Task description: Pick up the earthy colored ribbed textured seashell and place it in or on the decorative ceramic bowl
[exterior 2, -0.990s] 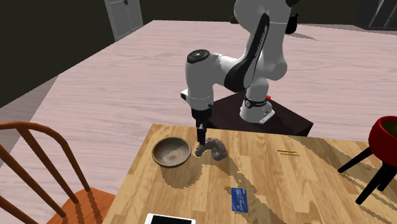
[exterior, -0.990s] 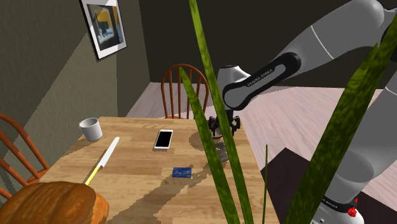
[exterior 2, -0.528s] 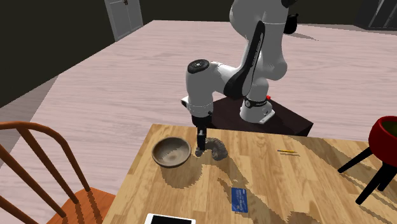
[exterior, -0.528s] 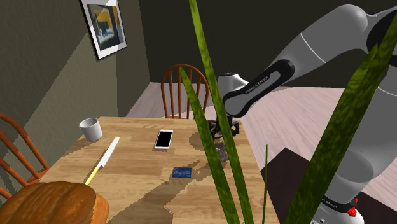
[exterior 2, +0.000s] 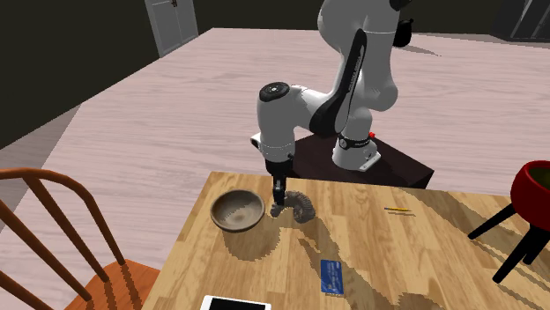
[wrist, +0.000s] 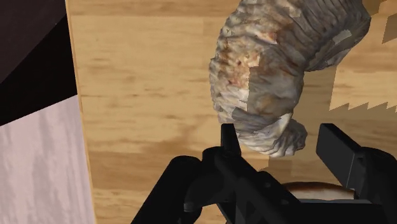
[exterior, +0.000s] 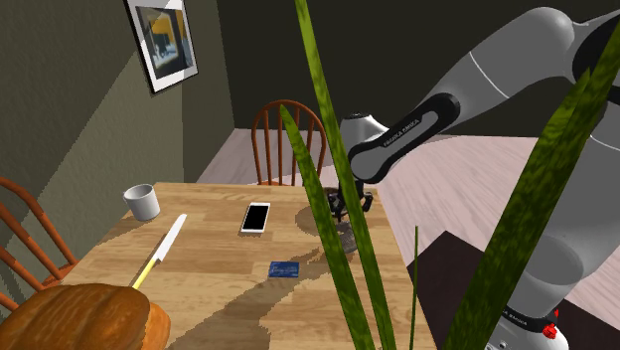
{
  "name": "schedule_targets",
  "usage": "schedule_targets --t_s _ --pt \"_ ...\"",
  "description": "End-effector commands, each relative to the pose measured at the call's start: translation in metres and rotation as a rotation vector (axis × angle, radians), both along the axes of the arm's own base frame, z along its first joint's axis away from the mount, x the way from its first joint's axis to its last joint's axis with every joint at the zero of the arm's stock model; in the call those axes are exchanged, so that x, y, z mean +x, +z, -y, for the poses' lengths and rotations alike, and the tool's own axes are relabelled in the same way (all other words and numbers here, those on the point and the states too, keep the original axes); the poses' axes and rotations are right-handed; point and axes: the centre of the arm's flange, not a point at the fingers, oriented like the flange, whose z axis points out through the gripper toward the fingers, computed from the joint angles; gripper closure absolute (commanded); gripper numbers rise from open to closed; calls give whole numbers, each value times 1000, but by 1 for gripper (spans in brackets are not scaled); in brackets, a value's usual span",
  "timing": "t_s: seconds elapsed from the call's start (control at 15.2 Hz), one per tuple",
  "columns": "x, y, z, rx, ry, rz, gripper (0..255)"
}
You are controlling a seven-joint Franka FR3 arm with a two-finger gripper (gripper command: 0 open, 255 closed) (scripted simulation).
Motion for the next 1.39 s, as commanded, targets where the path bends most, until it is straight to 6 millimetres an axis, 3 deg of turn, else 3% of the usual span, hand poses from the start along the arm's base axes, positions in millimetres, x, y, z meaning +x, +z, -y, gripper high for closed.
schedule_targets --t_s 0.0,0.46,0.92,0.99,1.06,1.25,1.32 --pt "0 -2 -2 3 2 3 255" --pt "0 -2 -2 3 2 3 255" --pt "0 35 -2 3 2 3 255" --pt "0 30 -1 3 2 4 255" --pt "0 30 -1 3 2 4 0" --pt "-21 14 -36 -152 -390 -43 0" --pt "-22 9 -36 -152 -390 -43 0"
